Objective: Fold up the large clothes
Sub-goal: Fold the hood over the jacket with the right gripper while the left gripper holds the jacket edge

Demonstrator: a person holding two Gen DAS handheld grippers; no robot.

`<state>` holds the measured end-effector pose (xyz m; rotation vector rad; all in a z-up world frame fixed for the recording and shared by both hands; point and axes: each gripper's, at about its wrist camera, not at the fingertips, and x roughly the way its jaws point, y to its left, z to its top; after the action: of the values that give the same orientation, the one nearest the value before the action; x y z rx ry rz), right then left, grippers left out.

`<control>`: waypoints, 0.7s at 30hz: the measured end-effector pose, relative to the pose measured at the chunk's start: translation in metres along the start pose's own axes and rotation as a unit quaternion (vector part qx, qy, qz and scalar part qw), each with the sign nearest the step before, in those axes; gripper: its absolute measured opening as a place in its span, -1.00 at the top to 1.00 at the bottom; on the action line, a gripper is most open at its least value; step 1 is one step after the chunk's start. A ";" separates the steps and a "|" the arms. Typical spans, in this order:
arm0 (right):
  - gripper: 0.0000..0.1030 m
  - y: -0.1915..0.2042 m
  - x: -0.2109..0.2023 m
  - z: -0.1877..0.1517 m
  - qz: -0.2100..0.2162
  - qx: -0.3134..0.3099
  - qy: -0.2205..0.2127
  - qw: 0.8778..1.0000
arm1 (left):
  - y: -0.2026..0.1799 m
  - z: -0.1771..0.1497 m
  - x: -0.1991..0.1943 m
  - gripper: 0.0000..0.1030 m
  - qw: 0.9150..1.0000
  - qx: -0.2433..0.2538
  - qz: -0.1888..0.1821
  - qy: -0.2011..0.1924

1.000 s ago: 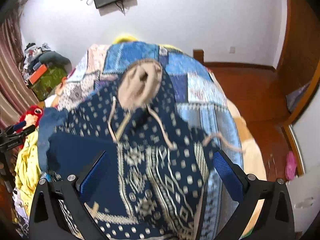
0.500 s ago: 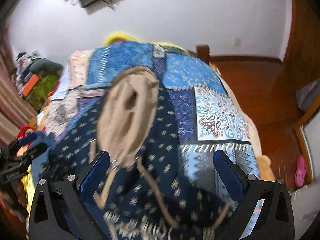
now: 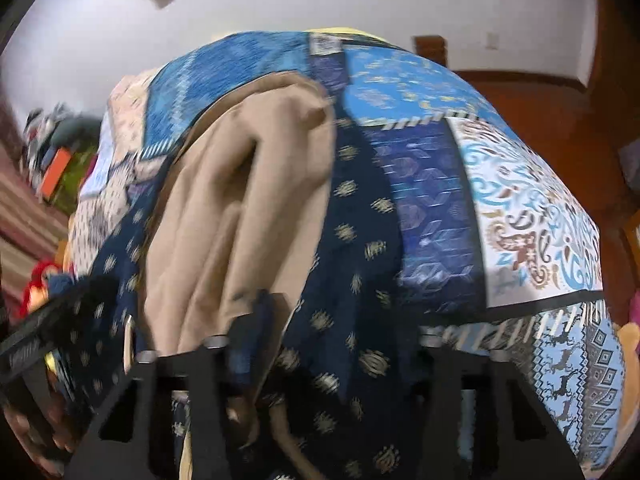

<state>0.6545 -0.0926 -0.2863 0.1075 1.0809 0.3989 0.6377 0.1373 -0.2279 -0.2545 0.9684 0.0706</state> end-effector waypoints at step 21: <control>0.79 0.047 -0.211 -0.129 0.072 -0.076 -0.085 0.991 | -0.004 -0.088 -0.194 0.98 0.988 0.135 -0.037 -0.063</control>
<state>0.4432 -0.1410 -0.1582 0.0829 0.8734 0.5905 0.4577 0.1222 -0.1155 -0.0361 0.8310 -0.1102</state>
